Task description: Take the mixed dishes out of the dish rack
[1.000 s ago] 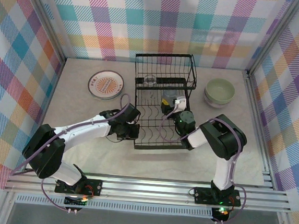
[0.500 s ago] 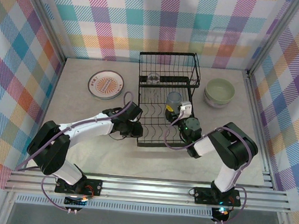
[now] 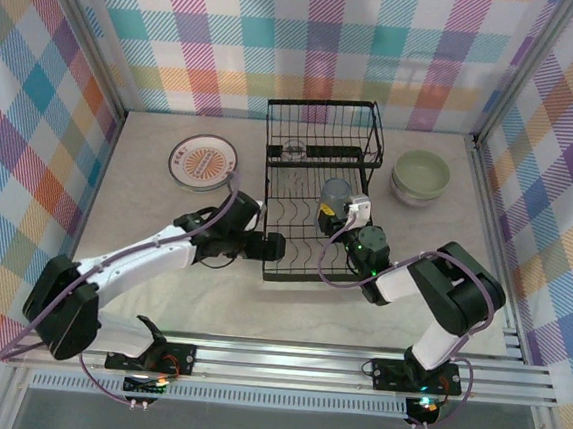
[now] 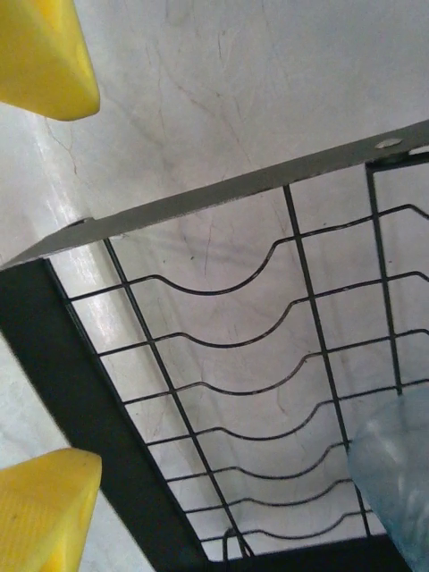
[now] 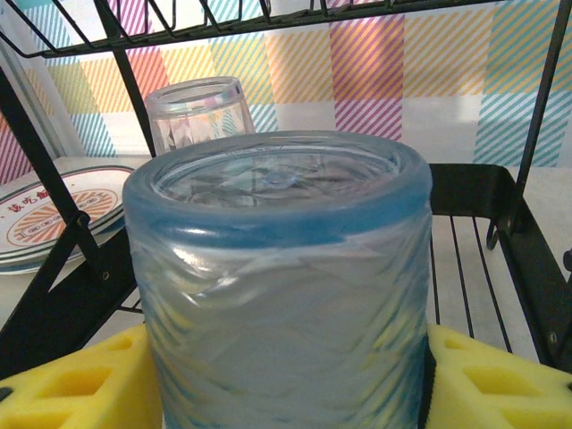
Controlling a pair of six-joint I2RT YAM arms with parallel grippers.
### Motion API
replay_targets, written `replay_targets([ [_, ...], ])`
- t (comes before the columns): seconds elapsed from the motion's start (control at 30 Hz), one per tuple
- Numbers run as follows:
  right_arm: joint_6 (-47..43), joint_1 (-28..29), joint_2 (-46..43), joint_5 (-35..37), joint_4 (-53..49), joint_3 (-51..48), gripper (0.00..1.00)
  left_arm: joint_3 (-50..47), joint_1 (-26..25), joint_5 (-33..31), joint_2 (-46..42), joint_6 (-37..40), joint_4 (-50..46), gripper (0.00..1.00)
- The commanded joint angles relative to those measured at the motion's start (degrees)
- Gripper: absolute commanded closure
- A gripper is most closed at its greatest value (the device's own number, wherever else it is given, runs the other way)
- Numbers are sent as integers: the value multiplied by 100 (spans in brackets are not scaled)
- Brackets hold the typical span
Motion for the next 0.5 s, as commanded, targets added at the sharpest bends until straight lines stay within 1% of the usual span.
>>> replay_targets([
  [0.0,219,32,-321,-21,-96,23,54,-242,78,-227,-514,136,-6,1],
  [0.1,361,35,-629,-8,-578,50,54,-500,122,-296,-997,136,146,0],
  [0.23,611,35,-1135,62,-1523,183,53,-837,158,-350,-1574,104,382,0],
  [0.33,830,34,-1494,106,-2078,250,53,-1030,168,-367,-1864,11,553,0],
  [0.47,1166,34,-1956,235,-2619,260,54,-1359,168,-313,-2165,-105,1045,0],
])
